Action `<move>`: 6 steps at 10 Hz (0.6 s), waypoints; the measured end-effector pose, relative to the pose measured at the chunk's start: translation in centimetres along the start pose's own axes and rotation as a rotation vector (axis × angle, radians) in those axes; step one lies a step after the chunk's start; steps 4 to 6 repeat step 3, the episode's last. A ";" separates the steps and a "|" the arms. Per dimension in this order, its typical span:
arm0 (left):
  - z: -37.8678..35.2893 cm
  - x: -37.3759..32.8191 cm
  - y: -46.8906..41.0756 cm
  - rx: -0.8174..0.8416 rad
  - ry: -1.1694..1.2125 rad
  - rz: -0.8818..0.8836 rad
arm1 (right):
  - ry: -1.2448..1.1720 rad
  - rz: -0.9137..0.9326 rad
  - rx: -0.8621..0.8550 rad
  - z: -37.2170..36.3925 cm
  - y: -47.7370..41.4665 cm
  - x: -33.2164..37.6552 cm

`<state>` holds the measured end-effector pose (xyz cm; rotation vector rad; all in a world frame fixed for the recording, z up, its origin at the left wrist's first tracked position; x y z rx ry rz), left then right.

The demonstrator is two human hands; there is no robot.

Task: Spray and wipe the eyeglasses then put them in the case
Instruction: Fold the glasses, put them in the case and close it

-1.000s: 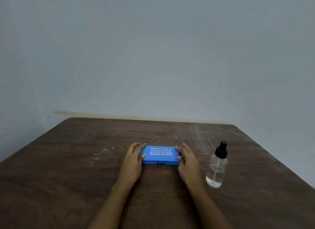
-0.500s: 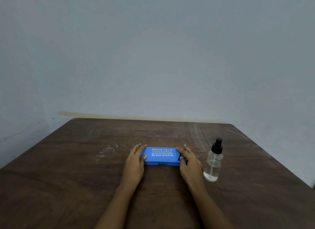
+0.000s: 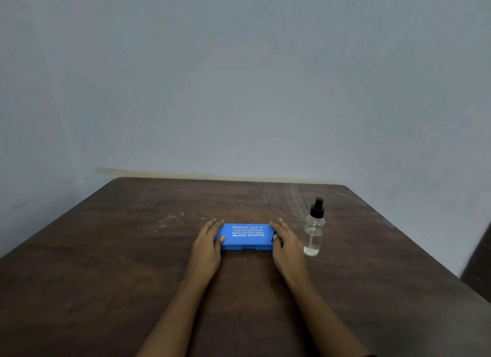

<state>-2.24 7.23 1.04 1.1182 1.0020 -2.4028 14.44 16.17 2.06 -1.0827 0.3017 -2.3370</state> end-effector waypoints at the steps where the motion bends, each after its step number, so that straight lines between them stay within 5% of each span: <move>1: 0.2 -0.5 0.9 -0.001 -0.031 0.009 | 0.061 0.040 0.006 0.1 0.9 0.6; 3: 1.2 -2.3 2.6 -0.133 -0.277 -0.058 | 0.348 0.262 -0.178 1.1 2.7 2.7; 6: 1.2 -2.3 2.6 -0.133 -0.277 -0.058 | 0.348 0.262 -0.178 1.1 2.7 2.7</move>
Point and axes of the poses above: each hand's wrist, its own y-axis away from the middle knuckle, its own z-axis out of the back of the hand, x = y × z, the point moved 6 cm from there along -y, towards the middle knuckle, and after that the axes turned 7 degrees about y, right-handed, at the moved point
